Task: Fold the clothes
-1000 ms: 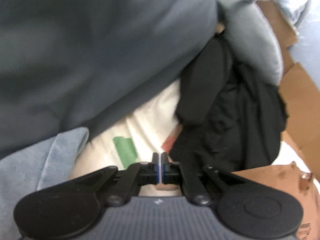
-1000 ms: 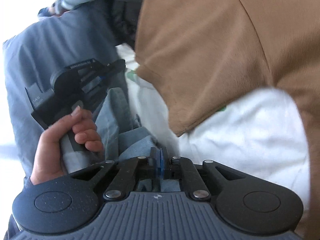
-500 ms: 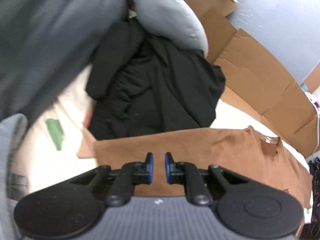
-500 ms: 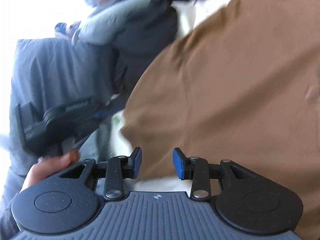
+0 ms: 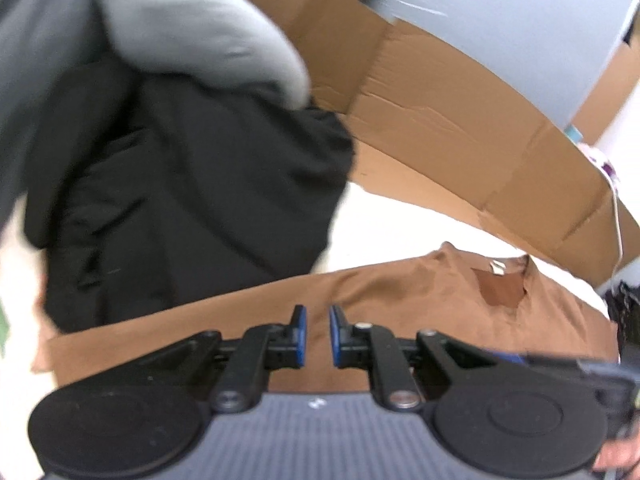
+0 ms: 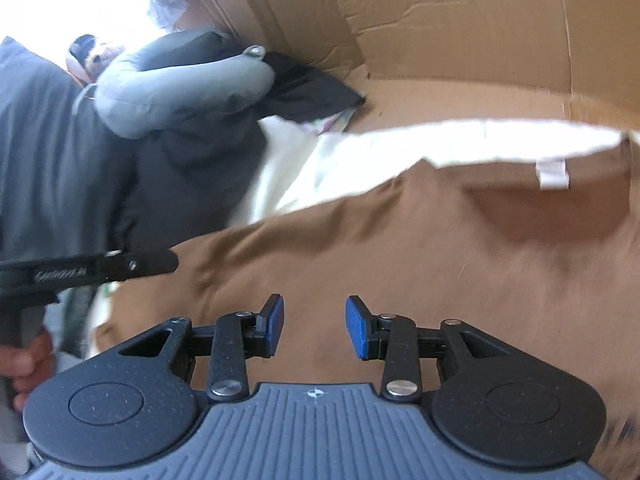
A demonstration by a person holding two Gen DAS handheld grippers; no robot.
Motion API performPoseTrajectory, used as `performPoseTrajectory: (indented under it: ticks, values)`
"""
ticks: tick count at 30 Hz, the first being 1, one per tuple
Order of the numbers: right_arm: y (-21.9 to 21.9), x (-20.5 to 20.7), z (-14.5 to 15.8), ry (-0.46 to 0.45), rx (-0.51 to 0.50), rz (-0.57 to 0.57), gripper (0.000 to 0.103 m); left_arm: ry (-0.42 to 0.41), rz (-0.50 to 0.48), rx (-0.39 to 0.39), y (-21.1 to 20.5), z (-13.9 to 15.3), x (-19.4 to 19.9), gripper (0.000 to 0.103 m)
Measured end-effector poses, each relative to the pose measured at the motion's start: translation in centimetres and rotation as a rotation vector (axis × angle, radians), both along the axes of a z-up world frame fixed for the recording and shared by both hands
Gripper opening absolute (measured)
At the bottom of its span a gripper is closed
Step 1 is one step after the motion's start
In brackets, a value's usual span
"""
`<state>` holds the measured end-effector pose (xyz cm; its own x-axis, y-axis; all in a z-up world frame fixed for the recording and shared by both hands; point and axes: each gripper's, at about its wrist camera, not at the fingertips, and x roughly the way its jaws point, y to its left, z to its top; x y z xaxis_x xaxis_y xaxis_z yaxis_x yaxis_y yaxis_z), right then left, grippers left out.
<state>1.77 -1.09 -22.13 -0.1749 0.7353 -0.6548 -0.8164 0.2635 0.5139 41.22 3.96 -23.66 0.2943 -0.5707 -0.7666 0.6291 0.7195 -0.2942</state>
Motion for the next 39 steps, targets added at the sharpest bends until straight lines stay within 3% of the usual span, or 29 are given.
performPoseTrajectory:
  ticks: [6,11,12,13,17,19,22,26,32,36,39]
  values:
    - [3.7,2.2,-0.1,-0.090,0.003,0.021,0.037,-0.046,-0.042,0.052,-3.5,-1.7,-0.2,0.012]
    - [6.0,3.8,-1.2,-0.142,-0.034,0.028,0.037,-0.032,0.033,0.082,-3.3,-3.1,1.4,0.010]
    - [6.3,4.2,-1.5,-0.149,-0.042,0.026,0.037,-0.025,0.042,0.091,-3.3,-3.4,1.7,0.004]
    - [6.6,4.6,-1.8,-0.153,-0.048,0.026,0.036,-0.019,0.055,0.094,-3.2,-3.6,1.9,0.004]
    - [7.4,5.6,-2.3,-0.195,-0.061,0.033,0.026,0.023,0.098,0.056,-2.4,-4.1,2.5,0.004]
    - [7.4,6.2,-1.8,-0.229,-0.064,-0.004,0.027,0.025,0.112,0.051,-2.3,-4.1,2.3,0.004]
    - [7.1,7.9,-1.1,-0.199,-0.063,-0.069,0.028,0.041,0.139,0.039,-1.3,-3.8,2.1,0.004]
    - [6.2,8.1,-0.2,-0.214,-0.024,-0.003,0.028,0.015,0.161,0.052,-0.6,-2.6,1.5,0.003]
    - [5.6,5.4,-0.4,-0.230,-0.012,0.118,0.028,-0.037,0.071,0.039,-0.7,-1.1,-0.4,0.005]
    - [6.3,3.3,-1.2,-0.257,-0.033,0.174,0.028,-0.017,-0.006,0.059,-2.3,-2.2,-1.0,0.005]
    - [7.4,3.1,-1.5,-0.261,-0.049,0.167,0.028,-0.009,0.011,0.086,-3.2,-3.4,-0.6,0.005]
